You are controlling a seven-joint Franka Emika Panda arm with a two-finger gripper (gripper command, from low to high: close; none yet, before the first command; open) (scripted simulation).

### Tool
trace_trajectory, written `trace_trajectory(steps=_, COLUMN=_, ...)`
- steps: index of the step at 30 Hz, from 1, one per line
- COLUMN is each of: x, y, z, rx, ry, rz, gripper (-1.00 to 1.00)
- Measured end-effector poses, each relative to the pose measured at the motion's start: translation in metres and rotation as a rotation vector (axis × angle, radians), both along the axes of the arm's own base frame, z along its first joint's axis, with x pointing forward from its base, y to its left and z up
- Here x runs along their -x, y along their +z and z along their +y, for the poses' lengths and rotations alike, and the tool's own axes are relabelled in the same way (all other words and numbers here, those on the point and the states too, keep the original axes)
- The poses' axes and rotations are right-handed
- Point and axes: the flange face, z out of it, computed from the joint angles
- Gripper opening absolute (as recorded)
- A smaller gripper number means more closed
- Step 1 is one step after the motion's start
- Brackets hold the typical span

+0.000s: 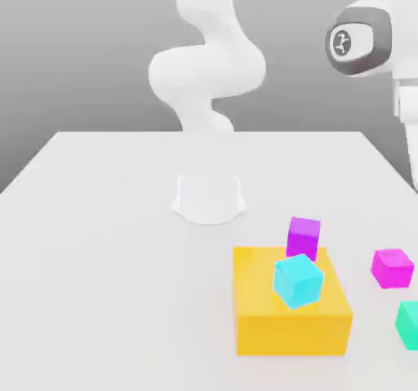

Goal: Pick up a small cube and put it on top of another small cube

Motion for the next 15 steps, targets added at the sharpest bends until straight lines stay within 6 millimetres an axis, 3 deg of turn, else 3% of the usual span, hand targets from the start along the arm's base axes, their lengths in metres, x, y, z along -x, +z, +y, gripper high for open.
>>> trace_trajectory(steps=2, x=0.033, y=-0.039, z=0.018, rx=0.049, ry=0.135, rz=0.038, gripper=0.00)
trace_trajectory(steps=5, x=0.071, y=-0.093, z=0.026, rx=0.114, ry=0.287, rz=0.090, gripper=0.00)
trace_trajectory(steps=10, x=0.080, y=-0.154, z=0.027, rx=0.129, ry=0.324, rz=0.105, gripper=0.00)
trace_trajectory(steps=11, x=0.081, y=-0.163, z=0.027, rx=0.129, ry=0.325, rz=0.105, gripper=-1.00)
trace_trajectory(steps=15, x=0.081, y=-0.163, z=0.027, rx=0.130, ry=0.325, rz=0.105, gripper=-1.00)
